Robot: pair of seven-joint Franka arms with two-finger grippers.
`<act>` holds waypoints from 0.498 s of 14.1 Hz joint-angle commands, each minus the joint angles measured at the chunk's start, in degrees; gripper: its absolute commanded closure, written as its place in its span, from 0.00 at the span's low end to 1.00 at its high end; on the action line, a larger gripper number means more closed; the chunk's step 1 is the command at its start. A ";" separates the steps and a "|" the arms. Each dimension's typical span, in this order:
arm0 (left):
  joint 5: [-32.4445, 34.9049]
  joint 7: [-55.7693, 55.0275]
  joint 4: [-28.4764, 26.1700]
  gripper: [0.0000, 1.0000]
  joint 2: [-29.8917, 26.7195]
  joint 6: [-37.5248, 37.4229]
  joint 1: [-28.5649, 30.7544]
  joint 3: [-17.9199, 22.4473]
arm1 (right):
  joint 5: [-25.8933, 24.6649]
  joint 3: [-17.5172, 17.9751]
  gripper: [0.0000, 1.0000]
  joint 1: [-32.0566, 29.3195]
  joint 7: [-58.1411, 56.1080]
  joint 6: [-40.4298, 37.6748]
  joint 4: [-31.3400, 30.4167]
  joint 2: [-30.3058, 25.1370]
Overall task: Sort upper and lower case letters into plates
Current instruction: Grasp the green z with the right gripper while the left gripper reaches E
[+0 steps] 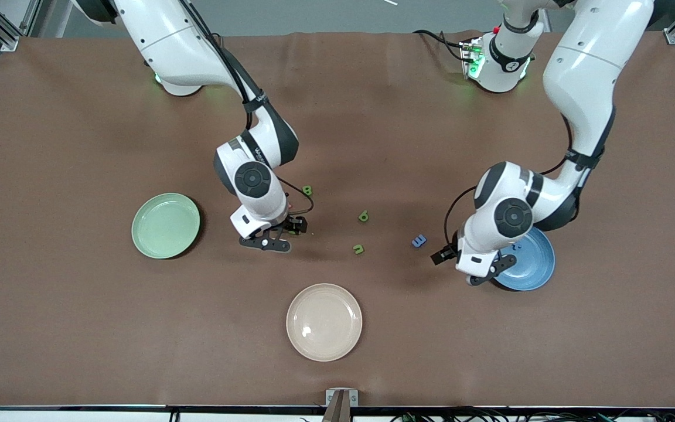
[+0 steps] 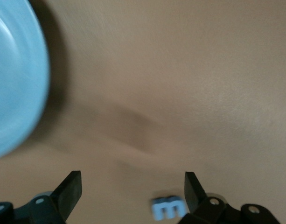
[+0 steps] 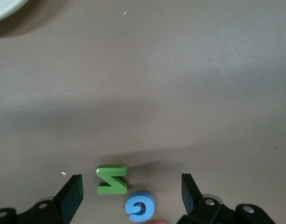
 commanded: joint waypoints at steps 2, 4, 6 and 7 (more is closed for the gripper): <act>1.71 -12.39 -0.85 0.07 0.93 2.15 -3.05 0.59 | -1.70 -0.73 0.14 1.53 2.26 2.39 0.42 1.38; 1.79 -15.21 -2.08 0.12 0.84 2.15 -4.37 0.86 | -1.62 -0.73 0.17 2.14 2.52 3.88 0.51 2.43; 1.79 -17.85 -3.57 0.13 0.66 2.24 -4.46 0.86 | -1.62 -0.73 0.19 2.49 3.40 4.68 0.51 3.14; 1.79 -18.30 -4.28 0.15 0.49 2.24 -4.46 0.86 | -1.62 -0.73 0.20 2.58 3.49 4.94 0.51 3.23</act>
